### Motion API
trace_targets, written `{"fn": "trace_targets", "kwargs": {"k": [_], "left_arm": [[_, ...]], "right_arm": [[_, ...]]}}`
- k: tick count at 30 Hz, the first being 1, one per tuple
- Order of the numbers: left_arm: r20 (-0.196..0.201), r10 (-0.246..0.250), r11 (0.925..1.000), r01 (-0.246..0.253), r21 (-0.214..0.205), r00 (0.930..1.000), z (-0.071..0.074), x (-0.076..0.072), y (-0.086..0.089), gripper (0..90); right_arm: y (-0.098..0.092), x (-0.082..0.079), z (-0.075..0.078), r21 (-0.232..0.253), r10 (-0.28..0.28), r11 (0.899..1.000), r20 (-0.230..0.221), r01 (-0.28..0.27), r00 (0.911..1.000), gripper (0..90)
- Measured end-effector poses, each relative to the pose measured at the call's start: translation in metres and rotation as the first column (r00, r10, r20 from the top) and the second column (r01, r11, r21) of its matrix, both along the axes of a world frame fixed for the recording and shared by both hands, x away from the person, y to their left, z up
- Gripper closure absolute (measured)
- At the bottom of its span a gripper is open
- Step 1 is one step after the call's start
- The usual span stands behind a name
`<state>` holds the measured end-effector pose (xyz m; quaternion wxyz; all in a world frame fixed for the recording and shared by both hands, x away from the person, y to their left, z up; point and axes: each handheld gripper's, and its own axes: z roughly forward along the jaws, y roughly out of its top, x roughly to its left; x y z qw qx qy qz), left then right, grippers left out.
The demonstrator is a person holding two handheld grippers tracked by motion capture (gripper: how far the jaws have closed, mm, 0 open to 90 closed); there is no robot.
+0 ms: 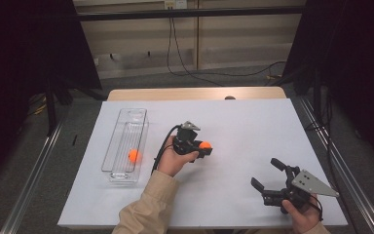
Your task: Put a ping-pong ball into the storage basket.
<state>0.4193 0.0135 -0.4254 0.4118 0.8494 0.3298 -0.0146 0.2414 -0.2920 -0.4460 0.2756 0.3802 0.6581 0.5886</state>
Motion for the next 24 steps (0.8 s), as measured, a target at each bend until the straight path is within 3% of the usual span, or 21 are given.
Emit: {"fn": "trace_targets", "kwargs": {"k": [24], "left_arm": [[-0.006, 0.033, 0.9994, -0.033, 0.002, 0.9994, 0.005, 0.003, 0.016, 50.9]], "right_arm": [[0.0, 0.0, 0.0, 0.002, 0.001, 1.0, 0.002, -0.001, 1.0, 3.1]]}}
